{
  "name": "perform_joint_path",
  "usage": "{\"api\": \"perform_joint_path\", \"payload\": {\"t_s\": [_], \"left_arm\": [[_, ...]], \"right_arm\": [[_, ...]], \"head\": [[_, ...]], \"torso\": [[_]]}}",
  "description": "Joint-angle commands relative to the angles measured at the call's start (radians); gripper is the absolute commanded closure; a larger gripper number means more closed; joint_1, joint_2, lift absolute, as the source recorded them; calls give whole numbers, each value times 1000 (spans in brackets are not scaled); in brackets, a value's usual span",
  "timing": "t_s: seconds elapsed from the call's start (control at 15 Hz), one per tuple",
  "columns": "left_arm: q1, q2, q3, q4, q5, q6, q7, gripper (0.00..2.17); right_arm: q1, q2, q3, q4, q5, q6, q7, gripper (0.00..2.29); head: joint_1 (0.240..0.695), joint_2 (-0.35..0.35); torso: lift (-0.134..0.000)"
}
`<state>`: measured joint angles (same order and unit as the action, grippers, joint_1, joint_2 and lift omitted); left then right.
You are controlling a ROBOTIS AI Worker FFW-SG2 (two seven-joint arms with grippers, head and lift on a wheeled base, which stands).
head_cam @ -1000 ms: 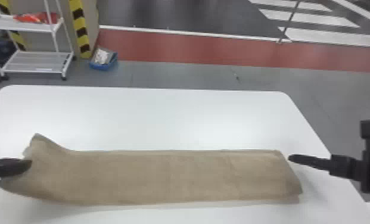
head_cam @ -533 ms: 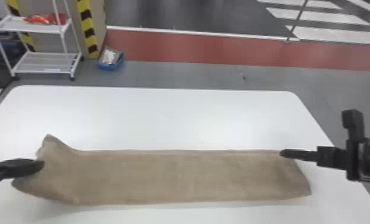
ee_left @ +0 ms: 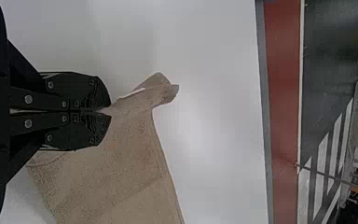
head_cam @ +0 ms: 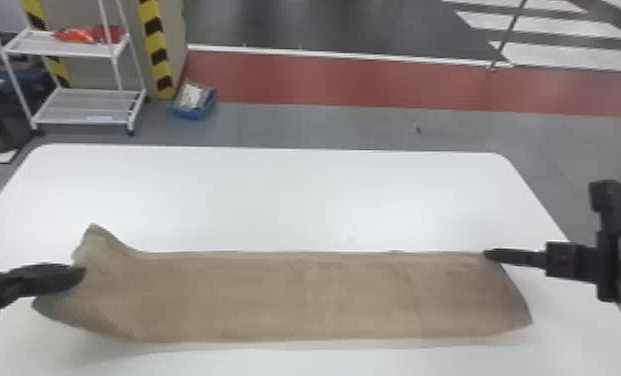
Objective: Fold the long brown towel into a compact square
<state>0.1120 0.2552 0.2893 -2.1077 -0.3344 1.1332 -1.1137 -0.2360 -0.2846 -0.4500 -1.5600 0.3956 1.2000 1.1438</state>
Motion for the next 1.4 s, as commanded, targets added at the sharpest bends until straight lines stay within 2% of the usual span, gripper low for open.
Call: {"api": "perform_joint_path", "payload": {"t_s": [0.0,0.2,0.6,0.87,0.93,1.0,1.07,1.13,1.33], "left_arm": [[0,-1,-1,0,0,-11,0,1787],[0,1,1,2,0,-14,-2,1787],[6,-1,1,29,0,-42,0,1787],[11,1,5,32,0,-51,2,1787],[11,1,5,32,0,-51,2,1787],[9,-1,4,31,0,-51,2,1787],[11,-1,1,31,-2,-51,2,1787],[9,-1,-1,31,-5,-51,2,1787],[8,-1,-12,31,-12,-51,0,1787]], "right_arm": [[-8,-1,-29,0,-17,-4,-3,1301],[4,5,-65,0,-66,-109,-6,1301],[-37,7,-10,163,45,-296,-53,1301],[-46,8,-4,187,65,-320,-59,1295],[-46,8,-4,186,65,-314,-58,1082],[-43,15,-22,172,58,-299,-59,471],[-37,18,-35,153,49,-280,-59,151],[-25,18,-49,127,34,-262,-58,66],[0,15,-85,54,17,-185,-41,66]], "head": [[695,-130],[695,-143],[695,-147],[695,-151],[695,-150],[695,-149],[695,-149],[695,-150],[695,-161]], "torso": [[-124],[-124],[-124],[-124],[-124],[-124],[-124],[-124],[-124]]}}
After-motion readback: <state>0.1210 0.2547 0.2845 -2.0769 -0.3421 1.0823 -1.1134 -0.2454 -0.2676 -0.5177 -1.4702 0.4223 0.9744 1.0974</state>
